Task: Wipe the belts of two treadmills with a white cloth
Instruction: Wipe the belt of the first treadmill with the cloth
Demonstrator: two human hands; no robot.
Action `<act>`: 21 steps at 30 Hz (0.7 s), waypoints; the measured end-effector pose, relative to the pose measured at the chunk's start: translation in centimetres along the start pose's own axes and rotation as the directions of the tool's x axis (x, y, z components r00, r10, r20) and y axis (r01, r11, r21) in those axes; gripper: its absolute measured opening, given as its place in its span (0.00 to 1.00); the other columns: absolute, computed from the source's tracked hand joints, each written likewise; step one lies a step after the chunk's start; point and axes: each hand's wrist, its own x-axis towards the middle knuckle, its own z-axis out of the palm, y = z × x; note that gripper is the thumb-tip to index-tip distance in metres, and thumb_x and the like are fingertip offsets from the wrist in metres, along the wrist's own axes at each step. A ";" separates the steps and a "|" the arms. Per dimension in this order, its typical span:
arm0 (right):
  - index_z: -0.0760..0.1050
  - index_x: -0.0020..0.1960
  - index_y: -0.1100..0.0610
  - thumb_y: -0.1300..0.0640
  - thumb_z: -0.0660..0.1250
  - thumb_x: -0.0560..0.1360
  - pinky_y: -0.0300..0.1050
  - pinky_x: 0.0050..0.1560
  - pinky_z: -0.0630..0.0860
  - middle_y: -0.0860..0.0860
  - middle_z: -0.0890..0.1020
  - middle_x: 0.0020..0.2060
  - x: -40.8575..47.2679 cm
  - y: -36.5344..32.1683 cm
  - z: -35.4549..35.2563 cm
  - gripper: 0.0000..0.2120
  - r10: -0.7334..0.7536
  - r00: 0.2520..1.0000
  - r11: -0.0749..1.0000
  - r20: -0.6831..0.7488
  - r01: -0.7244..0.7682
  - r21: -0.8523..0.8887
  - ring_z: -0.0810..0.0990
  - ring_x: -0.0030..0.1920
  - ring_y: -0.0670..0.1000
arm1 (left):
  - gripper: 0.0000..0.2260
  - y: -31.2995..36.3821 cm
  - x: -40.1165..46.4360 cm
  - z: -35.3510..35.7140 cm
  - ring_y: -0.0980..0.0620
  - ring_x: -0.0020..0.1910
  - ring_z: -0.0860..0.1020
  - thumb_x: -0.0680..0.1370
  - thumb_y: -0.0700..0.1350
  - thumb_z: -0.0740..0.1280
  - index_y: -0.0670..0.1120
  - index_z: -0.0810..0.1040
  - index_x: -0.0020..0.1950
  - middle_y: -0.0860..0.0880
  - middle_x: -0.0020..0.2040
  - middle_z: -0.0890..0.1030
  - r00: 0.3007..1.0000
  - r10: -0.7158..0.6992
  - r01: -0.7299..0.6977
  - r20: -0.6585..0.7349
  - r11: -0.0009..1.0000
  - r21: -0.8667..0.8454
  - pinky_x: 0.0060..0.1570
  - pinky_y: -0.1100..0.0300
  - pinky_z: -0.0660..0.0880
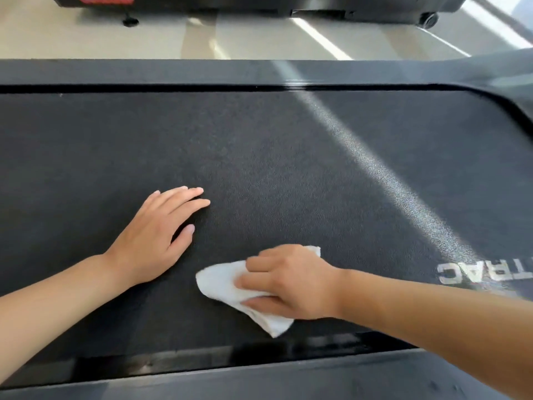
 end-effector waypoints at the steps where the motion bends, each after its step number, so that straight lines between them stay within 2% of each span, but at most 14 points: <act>1: 0.79 0.55 0.56 0.46 0.60 0.84 0.49 0.40 0.67 0.51 0.74 0.44 -0.9 1.3 -0.5 0.16 -0.022 1.000 0.999 0.000 0.022 -0.029 0.72 0.40 0.55 | 0.23 0.1 0.0 0.0 0.50 0.81 0.62 0.83 0.53 0.55 0.53 0.71 0.78 0.57 0.80 0.67 1.000 -0.002 0.002 -0.007 1.000 -0.002 0.80 0.40 0.57; 3: 0.79 0.58 0.55 0.42 0.59 0.82 0.47 0.40 0.69 0.50 0.77 0.45 -1.9 5.4 -2.0 0.18 0.155 0.979 0.984 -0.129 -0.165 -0.072 0.76 0.43 0.55 | 0.23 0.2 0.0 0.1 0.50 0.81 0.63 0.83 0.53 0.55 0.53 0.71 0.78 0.57 0.80 0.67 1.000 -0.007 0.007 -0.015 1.000 -0.004 0.80 0.41 0.57; 4: 0.79 0.59 0.53 0.39 0.59 0.81 0.46 0.42 0.70 0.49 0.79 0.47 -2.4 8.0 -3.1 0.20 0.341 0.910 0.929 -0.235 -0.364 -0.062 0.79 0.46 0.55 | 0.23 0.2 0.0 0.1 0.50 0.81 0.63 0.83 0.53 0.55 0.53 0.72 0.78 0.57 0.80 0.67 1.000 -0.008 0.008 -0.014 1.000 -0.005 0.80 0.41 0.56; 6: 0.77 0.61 0.49 0.38 0.60 0.79 0.47 0.46 0.70 0.49 0.82 0.51 -3.3 13.5 -5.2 0.19 0.682 0.624 0.668 -0.382 -0.744 -0.023 0.81 0.52 0.57 | 0.23 0.3 0.0 0.1 0.51 0.81 0.63 0.83 0.53 0.55 0.53 0.72 0.77 0.57 0.80 0.68 1.000 -0.011 0.011 -0.015 1.000 -0.008 0.80 0.42 0.56; 7: 0.75 0.62 0.49 0.40 0.61 0.80 0.48 0.46 0.69 0.50 0.83 0.52 -3.6 15.6 -6.1 0.18 0.787 0.453 0.511 -0.418 -0.859 0.033 0.81 0.53 0.58 | 0.23 0.3 0.0 0.1 0.51 0.81 0.63 0.83 0.53 0.55 0.53 0.72 0.77 0.57 0.79 0.68 1.000 -0.012 0.011 -0.018 1.000 -0.008 0.80 0.42 0.56; 8: 0.74 0.62 0.49 0.42 0.61 0.80 0.48 0.46 0.69 0.51 0.82 0.51 -3.5 17.0 -6.6 0.16 0.841 0.325 0.392 -0.433 -0.917 0.073 0.81 0.53 0.59 | 0.23 0.4 0.0 0.1 0.51 0.81 0.63 0.83 0.53 0.55 0.53 0.72 0.77 0.57 0.79 0.68 1.000 -0.009 0.009 -0.018 1.000 -0.006 0.80 0.42 0.56; 9: 0.74 0.61 0.51 0.44 0.60 0.80 0.49 0.45 0.69 0.51 0.82 0.49 -2.9 17.4 -6.9 0.15 0.864 0.246 0.318 -0.440 -0.943 0.097 0.81 0.51 0.60 | 0.23 0.4 0.0 0.0 0.51 0.81 0.63 0.83 0.53 0.55 0.53 0.72 0.77 0.57 0.79 0.68 1.000 -0.006 0.006 -0.017 1.000 -0.004 0.80 0.42 0.56; 10: 0.73 0.59 0.53 0.45 0.59 0.81 0.49 0.44 0.70 0.52 0.81 0.47 -1.8 17.0 -6.9 0.14 0.875 0.209 0.280 -0.436 -0.954 0.104 0.81 0.50 0.61 | 0.23 0.4 0.0 0.0 0.51 0.81 0.63 0.82 0.53 0.55 0.53 0.72 0.77 0.57 0.79 0.68 1.000 -0.006 0.006 -0.013 1.000 -0.005 0.80 0.42 0.56; 11: 0.72 0.57 0.54 0.47 0.59 0.81 0.50 0.44 0.71 0.53 0.80 0.47 -0.5 16.0 -6.4 0.12 0.875 0.221 0.284 -0.432 -0.955 0.088 0.81 0.49 0.62 | 0.23 0.4 0.1 -0.1 0.51 0.81 0.63 0.82 0.53 0.55 0.53 0.72 0.77 0.57 0.80 0.67 1.000 -0.008 0.008 -0.010 1.000 -0.008 0.81 0.42 0.56; 12: 0.71 0.55 0.54 0.47 0.59 0.81 0.51 0.44 0.72 0.53 0.80 0.47 0.7 14.6 -5.5 0.12 0.855 0.287 0.346 -0.431 -0.936 0.065 0.81 0.48 0.61 | 0.24 0.4 0.1 -0.1 0.52 0.81 0.63 0.82 0.54 0.54 0.54 0.72 0.77 0.58 0.80 0.67 1.000 -0.011 0.011 -0.008 1.000 -0.011 0.81 0.41 0.57; 15: 0.71 0.51 0.54 0.45 0.61 0.80 0.53 0.40 0.75 0.49 0.77 0.44 3.7 8.8 -2.2 0.12 0.665 0.636 0.684 -0.391 -0.729 -0.022 0.79 0.43 0.57 | 0.24 0.2 0.1 0.0 0.51 0.81 0.63 0.83 0.54 0.54 0.54 0.72 0.78 0.58 0.80 0.67 1.000 -0.012 0.012 -0.012 1.000 0.001 0.81 0.42 0.57; 17: 0.73 0.50 0.54 0.44 0.60 0.80 0.50 0.35 0.72 0.47 0.76 0.42 4.7 5.6 -0.8 0.13 0.523 0.794 0.822 -0.309 -0.566 -0.063 0.77 0.40 0.54 | 0.24 0.1 0.2 -0.1 0.49 0.81 0.64 0.83 0.53 0.54 0.53 0.72 0.78 0.56 0.80 0.68 1.000 -0.010 0.010 -0.004 1.000 0.021 0.80 0.42 0.57; 19: 0.75 0.50 0.54 0.45 0.59 0.80 0.48 0.33 0.69 0.47 0.76 0.41 5.2 3.5 -0.2 0.14 0.452 0.857 0.873 -0.248 -0.482 -0.077 0.76 0.39 0.53 | 0.24 0.4 0.2 -0.3 0.47 0.80 0.65 0.83 0.53 0.55 0.50 0.72 0.78 0.52 0.80 0.69 1.000 -0.019 0.019 0.007 0.999 0.031 0.79 0.40 0.59; 21: 0.76 0.54 0.54 0.45 0.60 0.81 0.49 0.36 0.72 0.47 0.77 0.44 5.2 2.3 -0.3 0.13 0.480 0.854 0.869 -0.201 -0.494 -0.020 0.77 0.41 0.53 | 0.24 1.0 -0.4 -0.8 0.44 0.79 0.66 0.82 0.52 0.55 0.48 0.73 0.77 0.50 0.79 0.70 0.998 -0.061 0.060 0.012 0.998 0.030 0.78 0.38 0.61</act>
